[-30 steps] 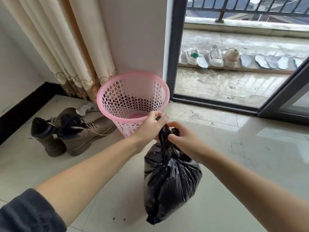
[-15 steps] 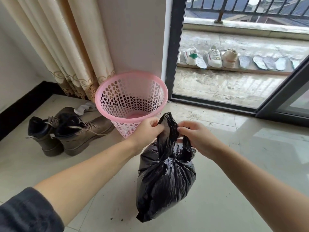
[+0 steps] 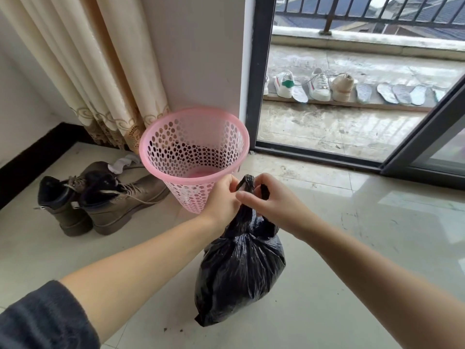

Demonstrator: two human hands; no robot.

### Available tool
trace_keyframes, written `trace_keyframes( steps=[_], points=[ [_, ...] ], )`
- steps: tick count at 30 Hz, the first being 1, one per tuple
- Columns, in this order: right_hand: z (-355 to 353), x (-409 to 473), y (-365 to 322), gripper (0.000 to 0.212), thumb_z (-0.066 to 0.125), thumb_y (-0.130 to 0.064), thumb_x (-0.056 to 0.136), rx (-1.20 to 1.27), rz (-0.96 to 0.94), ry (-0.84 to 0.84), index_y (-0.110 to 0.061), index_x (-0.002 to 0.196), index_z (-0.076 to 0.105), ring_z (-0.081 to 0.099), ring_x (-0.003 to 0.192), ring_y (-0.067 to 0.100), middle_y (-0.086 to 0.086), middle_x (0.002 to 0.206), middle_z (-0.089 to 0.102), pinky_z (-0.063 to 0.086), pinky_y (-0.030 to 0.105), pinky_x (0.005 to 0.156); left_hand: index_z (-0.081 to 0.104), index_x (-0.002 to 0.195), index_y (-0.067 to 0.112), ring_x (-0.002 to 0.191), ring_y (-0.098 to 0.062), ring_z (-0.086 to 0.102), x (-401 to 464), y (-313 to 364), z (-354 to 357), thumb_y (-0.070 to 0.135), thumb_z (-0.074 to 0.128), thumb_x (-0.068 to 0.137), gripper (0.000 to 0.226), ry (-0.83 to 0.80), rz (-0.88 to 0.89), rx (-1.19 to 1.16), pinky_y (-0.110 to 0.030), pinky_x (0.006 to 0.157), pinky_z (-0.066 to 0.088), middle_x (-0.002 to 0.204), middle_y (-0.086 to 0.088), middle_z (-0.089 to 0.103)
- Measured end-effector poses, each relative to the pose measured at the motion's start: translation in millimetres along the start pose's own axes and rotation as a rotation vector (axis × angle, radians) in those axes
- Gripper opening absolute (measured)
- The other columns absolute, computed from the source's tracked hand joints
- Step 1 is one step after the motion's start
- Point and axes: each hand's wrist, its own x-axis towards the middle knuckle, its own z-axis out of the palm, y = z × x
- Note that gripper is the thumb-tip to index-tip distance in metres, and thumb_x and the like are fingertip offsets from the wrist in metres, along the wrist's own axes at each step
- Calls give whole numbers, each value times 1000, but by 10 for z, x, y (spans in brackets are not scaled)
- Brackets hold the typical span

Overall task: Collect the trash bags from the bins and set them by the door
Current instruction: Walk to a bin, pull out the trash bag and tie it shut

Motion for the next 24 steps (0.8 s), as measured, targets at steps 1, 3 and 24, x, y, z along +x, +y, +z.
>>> trace_keyframes(
  steps=[1,3,24],
  points=[
    [30,24,2,24,61,-35,87,-72,7,57,-14,85,52,50,63,13,1,71,54,42,29,58,42,77,10,66,-16,42,-16,1,16,4,49,90,16,-17,33,52,-27,62,38,69,-6,44],
    [-6,72,38,16,56,-23,89,-82,54,168,-8,83,55,58,66,19,6,72,58,48,33,62,42,75,13,61,-12,40,-58,19,33,13,56,91,21,-53,101,127,-23,58,35,66,0,42],
    [-445,41,301,22,62,-21,88,-124,162,-287,-13,108,58,45,57,11,-4,66,53,36,22,56,53,68,6,55,-15,55,60,-25,-173,-7,33,91,34,-472,-120,-27,-45,98,49,52,-4,57]
  ],
)
